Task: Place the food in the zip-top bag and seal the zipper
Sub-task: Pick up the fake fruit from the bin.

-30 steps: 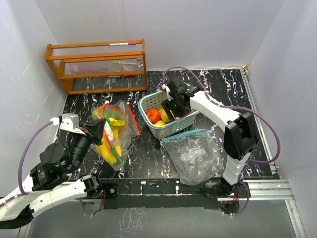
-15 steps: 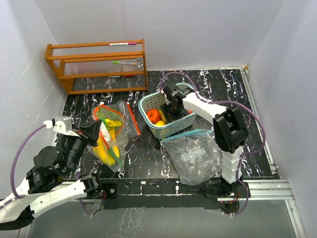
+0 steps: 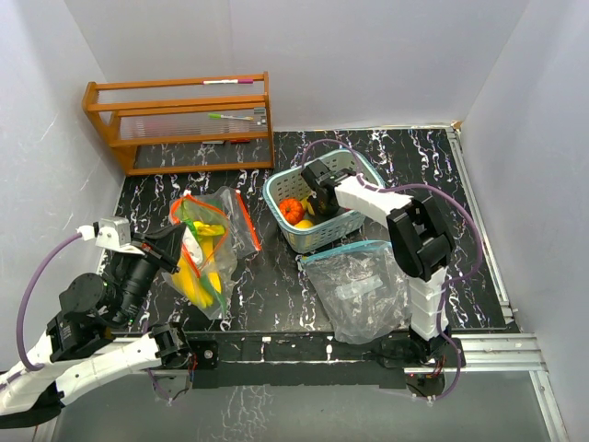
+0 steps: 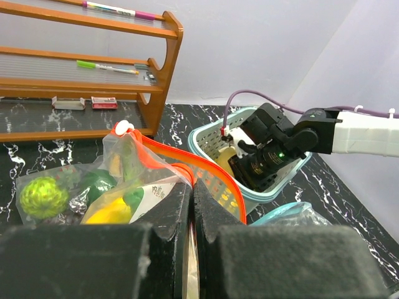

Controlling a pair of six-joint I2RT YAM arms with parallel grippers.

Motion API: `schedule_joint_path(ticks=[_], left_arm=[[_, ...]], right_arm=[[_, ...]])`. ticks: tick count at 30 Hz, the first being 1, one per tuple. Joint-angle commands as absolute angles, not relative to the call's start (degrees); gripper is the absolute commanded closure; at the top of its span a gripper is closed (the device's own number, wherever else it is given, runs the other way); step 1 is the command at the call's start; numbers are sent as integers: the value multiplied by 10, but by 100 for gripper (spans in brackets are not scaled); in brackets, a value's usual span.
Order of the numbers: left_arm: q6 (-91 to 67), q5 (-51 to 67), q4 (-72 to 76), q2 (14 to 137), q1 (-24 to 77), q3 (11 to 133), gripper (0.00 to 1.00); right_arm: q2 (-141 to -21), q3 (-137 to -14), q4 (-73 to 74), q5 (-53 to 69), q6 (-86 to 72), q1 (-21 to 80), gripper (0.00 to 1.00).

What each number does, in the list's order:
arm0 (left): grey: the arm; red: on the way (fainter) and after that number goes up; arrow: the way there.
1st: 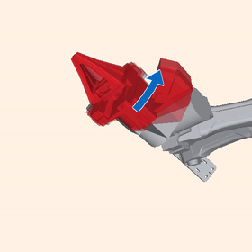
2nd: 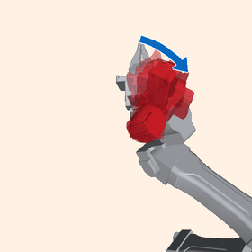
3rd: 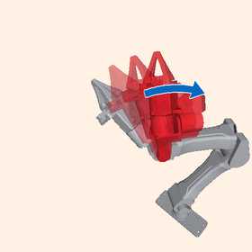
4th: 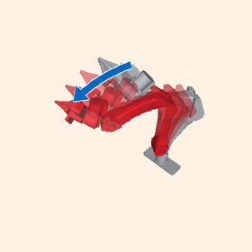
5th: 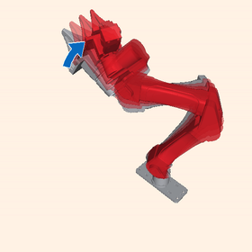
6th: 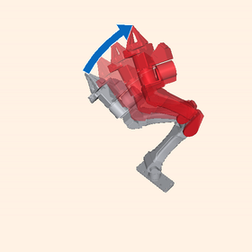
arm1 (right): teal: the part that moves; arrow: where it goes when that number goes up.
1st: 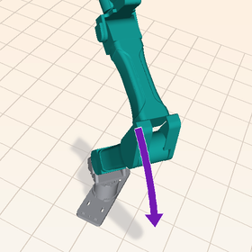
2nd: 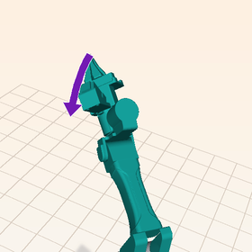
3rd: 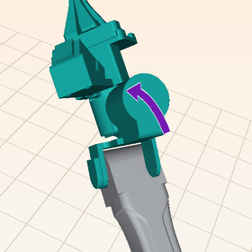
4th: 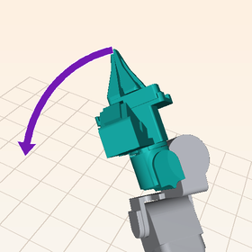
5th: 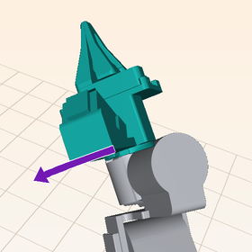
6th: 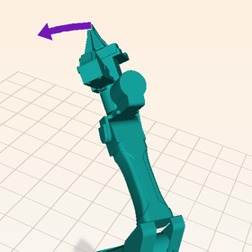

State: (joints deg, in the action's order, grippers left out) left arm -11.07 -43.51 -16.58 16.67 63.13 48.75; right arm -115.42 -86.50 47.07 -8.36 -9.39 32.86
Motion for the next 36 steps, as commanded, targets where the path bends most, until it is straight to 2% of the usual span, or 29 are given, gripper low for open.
schedule_joint_path(ticks=[1,12,23,28,36], left_arm=[[-106,-440,-148,166,632,503,100],[-107,-437,-139,173,632,501,100],[-105,-425,-126,188,632,501,100],[-109,-409,-108,207,632,499,100],[-127,-384,-61,254,632,469,100]], right_arm=[[-1112,-868,431,-101,-106,328,88],[-981,-959,470,-56,-114,330,92],[-935,-971,457,-15,-112,330,92],[-909,-990,445,58,-109,330,92],[-838,-957,346,259,-119,330,92]])
